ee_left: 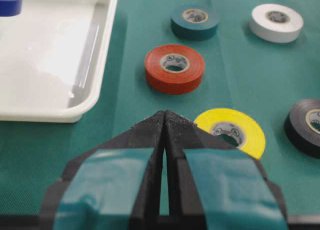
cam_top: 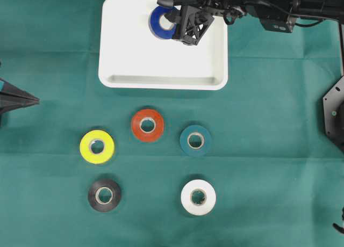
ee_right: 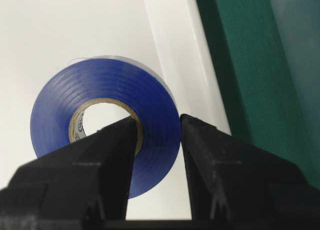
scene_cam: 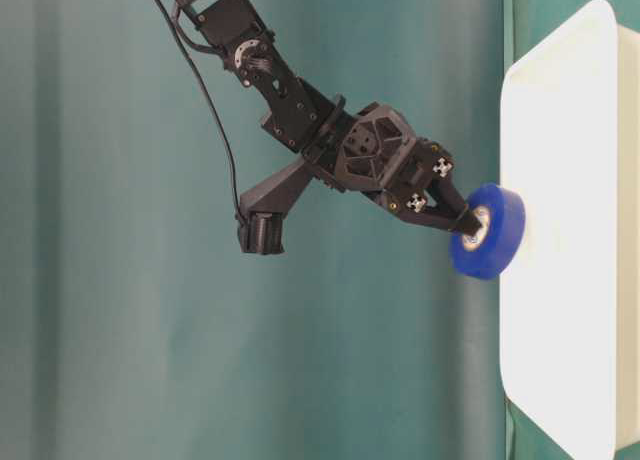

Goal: Put the tape into the white case with the right arm.
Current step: 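Lift the blue tape roll and carry it into the white tray, then release the blue roll in the tray and retract the right gripper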

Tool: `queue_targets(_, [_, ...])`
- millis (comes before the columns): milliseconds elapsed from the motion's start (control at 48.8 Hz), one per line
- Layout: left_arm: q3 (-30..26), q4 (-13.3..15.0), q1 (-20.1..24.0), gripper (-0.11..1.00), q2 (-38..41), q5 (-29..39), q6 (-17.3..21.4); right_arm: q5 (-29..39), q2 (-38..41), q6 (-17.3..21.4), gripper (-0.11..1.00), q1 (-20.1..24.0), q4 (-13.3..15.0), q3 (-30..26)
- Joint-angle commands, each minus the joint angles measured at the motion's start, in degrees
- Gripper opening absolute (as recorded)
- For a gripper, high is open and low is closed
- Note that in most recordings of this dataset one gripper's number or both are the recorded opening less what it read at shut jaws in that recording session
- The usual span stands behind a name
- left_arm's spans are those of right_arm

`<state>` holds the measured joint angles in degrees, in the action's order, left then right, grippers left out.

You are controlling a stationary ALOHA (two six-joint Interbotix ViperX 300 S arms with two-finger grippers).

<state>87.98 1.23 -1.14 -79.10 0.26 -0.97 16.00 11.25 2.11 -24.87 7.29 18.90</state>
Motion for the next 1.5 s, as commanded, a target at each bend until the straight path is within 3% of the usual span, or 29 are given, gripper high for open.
queue_targets(0, [-0.9, 0.1, -0.1, 0.00, 0.5, -0.6, 0.0, -0.7, -1.6, 0.0, 0.01, -0.3, 0.0, -0.7])
queue_targets(369, [-0.7, 0.1, -0.2, 0.00, 0.4, -0.6, -0.1, -0.8, -1.1, -0.1, 0.02, -0.4, 0.0, 0.0])
queue_targets(451, [-0.7, 0.1, -0.1, 0.00, 0.4, -0.6, -0.1, -1.6, -1.1, -0.1, 0.16, -0.4, 0.0, 0.8])
queue_targets(574, [-0.7, 0.1, -0.1, 0.00, 0.4, -0.6, -0.1, -3.5, -1.1, -0.1, 0.51, -0.4, 0.1, 2.1])
queue_targets(615, [-0.9, 0.1, -0.1, 0.00, 0.4, -0.6, -0.1, -4.3, -1.1, 0.0, 0.57, -0.4, 0.1, 2.6])
queue_targets(1025, [-0.7, 0.1, -0.1, 0.00, 0.4, -0.6, -0.1, -6.2, -6.2, -0.1, 0.52, -0.6, 0.1, 8.3])
queue_targets(1292, [-0.7, 0.1, -0.1, 0.00, 0.4, -0.6, 0.0, -7.3, -16.2, -0.1, 0.52, -0.6, 0.0, 20.0])
queue_targets(1477, [-0.7, 0.1, -0.1, 0.00, 0.4, -0.6, 0.0, -11.8, -23.8, -0.1, 0.53, -0.6, 0.0, 29.2])
